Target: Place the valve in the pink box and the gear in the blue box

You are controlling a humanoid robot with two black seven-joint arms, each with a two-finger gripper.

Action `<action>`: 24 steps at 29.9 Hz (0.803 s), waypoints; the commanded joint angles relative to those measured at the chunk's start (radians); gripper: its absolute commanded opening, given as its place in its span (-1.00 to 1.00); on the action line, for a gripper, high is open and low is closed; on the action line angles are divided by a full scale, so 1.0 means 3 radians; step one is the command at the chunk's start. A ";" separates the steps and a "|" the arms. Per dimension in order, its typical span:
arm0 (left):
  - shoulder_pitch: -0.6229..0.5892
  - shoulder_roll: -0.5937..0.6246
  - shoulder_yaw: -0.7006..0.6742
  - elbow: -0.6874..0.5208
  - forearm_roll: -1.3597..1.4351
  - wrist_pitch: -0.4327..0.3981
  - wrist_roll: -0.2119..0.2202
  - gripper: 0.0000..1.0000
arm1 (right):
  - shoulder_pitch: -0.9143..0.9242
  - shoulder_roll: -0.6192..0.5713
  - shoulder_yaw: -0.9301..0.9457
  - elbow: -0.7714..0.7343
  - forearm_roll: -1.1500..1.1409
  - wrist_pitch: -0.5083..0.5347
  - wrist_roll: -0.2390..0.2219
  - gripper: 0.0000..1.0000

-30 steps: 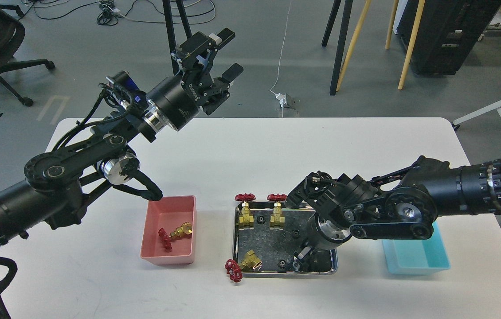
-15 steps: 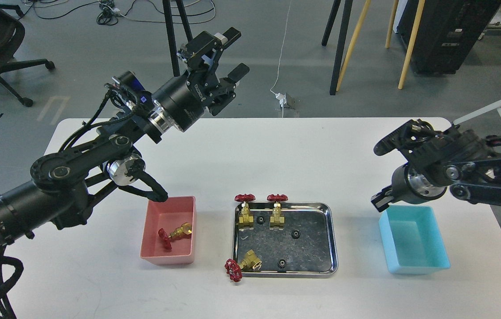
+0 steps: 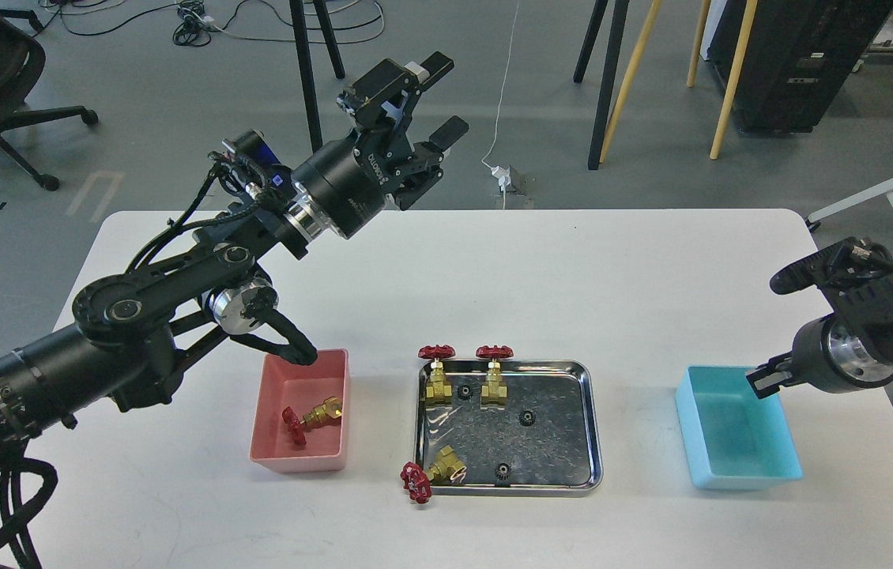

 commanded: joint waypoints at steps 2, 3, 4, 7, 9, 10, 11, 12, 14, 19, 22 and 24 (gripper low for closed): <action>-0.0008 -0.0050 -0.0002 -0.0006 -0.0005 0.0001 0.0000 0.67 | -0.0189 -0.0006 0.0254 -0.0001 0.0012 0.0000 0.0006 0.12; -0.0008 -0.0050 -0.0007 -0.0006 -0.0005 0.0001 0.0000 0.67 | -0.0240 -0.0021 0.0316 -0.0001 0.0012 0.0000 0.0006 0.15; -0.0008 -0.0050 -0.0007 -0.0006 -0.0005 0.0001 0.0000 0.67 | -0.0297 -0.0047 0.0372 -0.0001 0.0017 0.0000 0.0006 0.21; -0.0008 -0.0045 -0.0007 -0.0006 -0.0005 -0.0035 0.0000 0.68 | -0.0420 -0.0144 0.0591 0.0004 0.0032 0.0000 0.0006 0.26; -0.0018 -0.0029 -0.0022 0.0004 -0.0010 -0.0040 0.0000 0.68 | -0.0456 -0.0220 0.0877 -0.0026 0.0068 0.0000 0.0026 0.30; -0.0029 -0.0024 -0.0052 0.0014 -0.0020 -0.0050 0.0000 0.68 | -0.0466 -0.0251 0.1071 -0.0047 0.0123 0.0000 0.0042 0.30; -0.0034 -0.0024 -0.0093 0.0024 -0.0025 -0.0070 0.0000 0.68 | -0.0476 -0.0267 0.1255 -0.0098 0.0276 0.0000 0.0057 0.32; -0.0034 -0.0024 -0.0124 0.0040 -0.0031 -0.0096 0.0000 0.68 | -0.0496 -0.0277 0.1394 -0.0159 0.0495 0.0000 0.0072 0.32; -0.0049 -0.0009 -0.0155 0.0070 -0.0031 -0.0198 0.0000 0.69 | -0.0548 -0.0313 0.1680 -0.0297 0.1174 0.0000 0.0118 0.34; -0.0172 0.0287 -0.0185 0.0437 -0.0061 -0.1055 0.0000 0.73 | -0.0625 -0.0364 0.2105 -0.0588 0.2887 0.0000 0.0332 0.34; -0.0177 0.0328 -0.0512 0.0816 -0.0407 -0.1055 0.0000 0.74 | -0.0635 -0.0252 0.2386 -0.0818 0.3700 0.0000 0.0557 0.35; -0.0177 0.0313 -0.0661 0.1066 -0.0740 -0.1055 0.0000 0.77 | -0.0640 -0.0028 0.2555 -0.1109 0.4252 0.0000 0.0655 0.37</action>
